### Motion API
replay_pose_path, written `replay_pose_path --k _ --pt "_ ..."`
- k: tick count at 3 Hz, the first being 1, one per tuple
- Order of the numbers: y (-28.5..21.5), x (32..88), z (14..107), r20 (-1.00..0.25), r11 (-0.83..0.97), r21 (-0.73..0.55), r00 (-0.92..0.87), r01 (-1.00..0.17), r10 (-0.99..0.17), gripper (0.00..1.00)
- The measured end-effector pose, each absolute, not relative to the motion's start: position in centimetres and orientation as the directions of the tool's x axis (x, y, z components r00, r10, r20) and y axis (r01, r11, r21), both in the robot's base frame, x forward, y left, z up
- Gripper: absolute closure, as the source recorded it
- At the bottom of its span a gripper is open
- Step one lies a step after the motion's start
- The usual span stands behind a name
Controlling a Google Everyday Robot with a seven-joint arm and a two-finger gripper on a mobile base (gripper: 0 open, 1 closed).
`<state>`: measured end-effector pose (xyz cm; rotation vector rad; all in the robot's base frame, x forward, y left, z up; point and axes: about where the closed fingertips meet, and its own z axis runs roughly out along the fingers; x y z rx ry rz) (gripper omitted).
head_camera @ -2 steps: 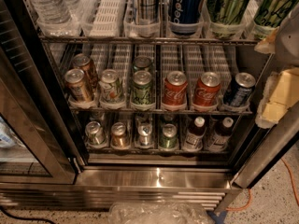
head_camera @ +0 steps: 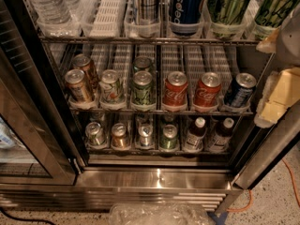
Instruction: Pick green can from top shelf of fridge
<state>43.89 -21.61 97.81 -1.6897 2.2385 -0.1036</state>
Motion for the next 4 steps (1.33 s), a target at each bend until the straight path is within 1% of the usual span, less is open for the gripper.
replay_pose_path --k 1,2,3,4 --pt "-22.4 43.1 95.0 -0.304 0.311 -0.242 -0.232 -0.919 -0.924 0.0" --pt "-24.0 44.2 92.9 -0.484 0.35 -0.272 -0.187 -0.897 -0.855 0.0" --pt "-23.9 43.9 93.4 -0.544 0.365 -0.273 -0.17 -0.89 -0.822 0.0" --pt "-23.9 43.9 93.4 -0.544 0.365 -0.273 -0.17 -0.89 -0.821 0.0"
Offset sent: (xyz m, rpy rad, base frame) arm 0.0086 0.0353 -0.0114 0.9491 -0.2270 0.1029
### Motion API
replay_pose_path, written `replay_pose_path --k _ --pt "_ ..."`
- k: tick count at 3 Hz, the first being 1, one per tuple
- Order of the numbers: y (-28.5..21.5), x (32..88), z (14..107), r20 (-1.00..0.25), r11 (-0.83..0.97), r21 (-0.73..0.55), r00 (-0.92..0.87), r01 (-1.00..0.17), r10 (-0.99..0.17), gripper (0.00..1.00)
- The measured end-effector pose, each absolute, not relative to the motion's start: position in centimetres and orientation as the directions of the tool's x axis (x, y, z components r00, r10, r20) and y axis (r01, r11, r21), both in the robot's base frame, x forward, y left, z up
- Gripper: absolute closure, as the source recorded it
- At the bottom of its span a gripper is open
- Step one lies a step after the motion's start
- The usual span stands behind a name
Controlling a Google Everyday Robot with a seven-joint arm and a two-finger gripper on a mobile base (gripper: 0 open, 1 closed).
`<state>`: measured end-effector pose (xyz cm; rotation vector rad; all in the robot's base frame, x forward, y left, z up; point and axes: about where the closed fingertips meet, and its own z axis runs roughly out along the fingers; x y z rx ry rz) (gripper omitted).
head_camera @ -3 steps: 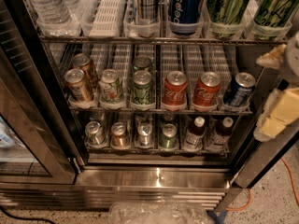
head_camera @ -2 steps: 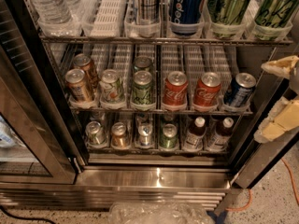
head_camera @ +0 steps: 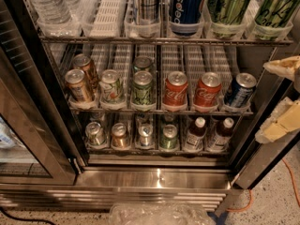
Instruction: Pick green can from top shelf of fridge
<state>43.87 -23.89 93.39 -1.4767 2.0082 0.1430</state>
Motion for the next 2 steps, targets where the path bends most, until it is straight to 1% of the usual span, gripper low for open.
replay_pose_path --k 1,2 --pt "-22.9 43.5 93.9 -0.624 0.396 -0.221 -0.183 -0.891 -0.76 0.0" --pt "-21.4 42.2 94.1 -0.76 0.489 -0.069 -0.272 -0.869 -0.59 0.0"
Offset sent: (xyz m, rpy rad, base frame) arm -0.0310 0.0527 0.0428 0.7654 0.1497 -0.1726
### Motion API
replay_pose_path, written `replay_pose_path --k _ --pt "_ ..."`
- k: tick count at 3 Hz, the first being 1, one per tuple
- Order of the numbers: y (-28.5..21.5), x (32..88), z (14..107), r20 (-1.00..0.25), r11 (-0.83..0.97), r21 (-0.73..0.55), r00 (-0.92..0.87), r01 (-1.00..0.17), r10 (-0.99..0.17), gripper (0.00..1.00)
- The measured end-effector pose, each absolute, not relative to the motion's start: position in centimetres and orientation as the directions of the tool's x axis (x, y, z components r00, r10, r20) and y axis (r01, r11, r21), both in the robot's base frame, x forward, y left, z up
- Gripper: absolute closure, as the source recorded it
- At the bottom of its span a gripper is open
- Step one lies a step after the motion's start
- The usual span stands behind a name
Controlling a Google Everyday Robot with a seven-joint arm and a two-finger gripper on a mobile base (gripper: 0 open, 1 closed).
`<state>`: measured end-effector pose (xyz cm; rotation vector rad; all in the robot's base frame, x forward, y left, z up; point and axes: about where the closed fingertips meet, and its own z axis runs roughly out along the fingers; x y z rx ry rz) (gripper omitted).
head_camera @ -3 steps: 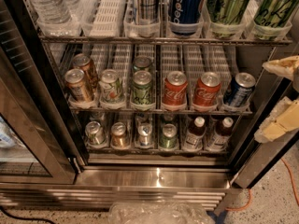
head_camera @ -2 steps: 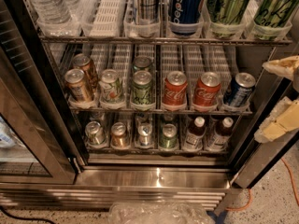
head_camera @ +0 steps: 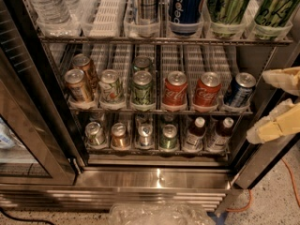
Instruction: Pick green can from top shelf of fridge
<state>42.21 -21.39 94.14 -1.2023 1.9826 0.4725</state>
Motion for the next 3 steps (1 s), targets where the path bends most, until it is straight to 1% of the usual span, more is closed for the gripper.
replay_pose_path --k 1,2,3 --pt "-19.6 40.7 95.2 -0.862 0.528 0.035 -0.293 -0.848 -0.414 0.0" --pt "-17.5 39.1 97.9 -0.941 0.511 0.018 -0.187 -0.859 -0.282 0.0" --pt "-16.8 38.8 100.0 -0.963 0.5 -0.003 -0.132 -0.866 -0.234 0.0"
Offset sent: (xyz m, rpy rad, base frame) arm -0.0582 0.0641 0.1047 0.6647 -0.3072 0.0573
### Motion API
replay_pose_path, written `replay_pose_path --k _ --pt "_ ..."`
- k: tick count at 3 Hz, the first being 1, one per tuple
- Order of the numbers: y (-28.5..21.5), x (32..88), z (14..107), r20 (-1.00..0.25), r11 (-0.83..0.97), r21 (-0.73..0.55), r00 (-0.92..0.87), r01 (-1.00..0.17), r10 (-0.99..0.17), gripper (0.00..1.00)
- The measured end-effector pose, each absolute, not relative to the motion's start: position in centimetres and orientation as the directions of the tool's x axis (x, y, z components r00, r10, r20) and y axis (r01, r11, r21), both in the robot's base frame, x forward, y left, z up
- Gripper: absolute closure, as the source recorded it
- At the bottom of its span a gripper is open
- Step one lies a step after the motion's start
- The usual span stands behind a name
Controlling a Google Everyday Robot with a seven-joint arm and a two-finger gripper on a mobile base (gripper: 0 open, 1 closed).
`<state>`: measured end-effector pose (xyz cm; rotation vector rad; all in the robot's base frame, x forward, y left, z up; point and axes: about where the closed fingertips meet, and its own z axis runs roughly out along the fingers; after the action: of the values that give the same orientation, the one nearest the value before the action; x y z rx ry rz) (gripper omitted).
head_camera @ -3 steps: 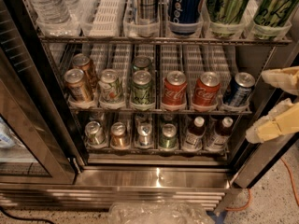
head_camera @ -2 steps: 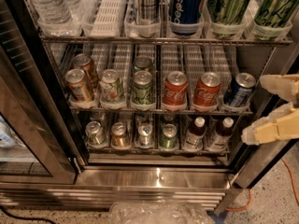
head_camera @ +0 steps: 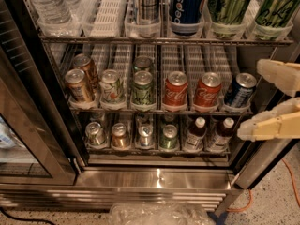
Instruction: Pick green can from top shelf of fridge
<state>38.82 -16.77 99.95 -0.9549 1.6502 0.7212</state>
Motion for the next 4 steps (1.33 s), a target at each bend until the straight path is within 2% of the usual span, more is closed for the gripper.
replay_pose_path --k 2,4 --pt "-16.1 39.6 99.6 -0.961 0.52 -0.012 -0.135 -0.854 -0.243 0.0" --pt "-13.9 43.5 96.6 -0.97 0.652 -0.109 -0.063 -0.75 -0.235 0.0"
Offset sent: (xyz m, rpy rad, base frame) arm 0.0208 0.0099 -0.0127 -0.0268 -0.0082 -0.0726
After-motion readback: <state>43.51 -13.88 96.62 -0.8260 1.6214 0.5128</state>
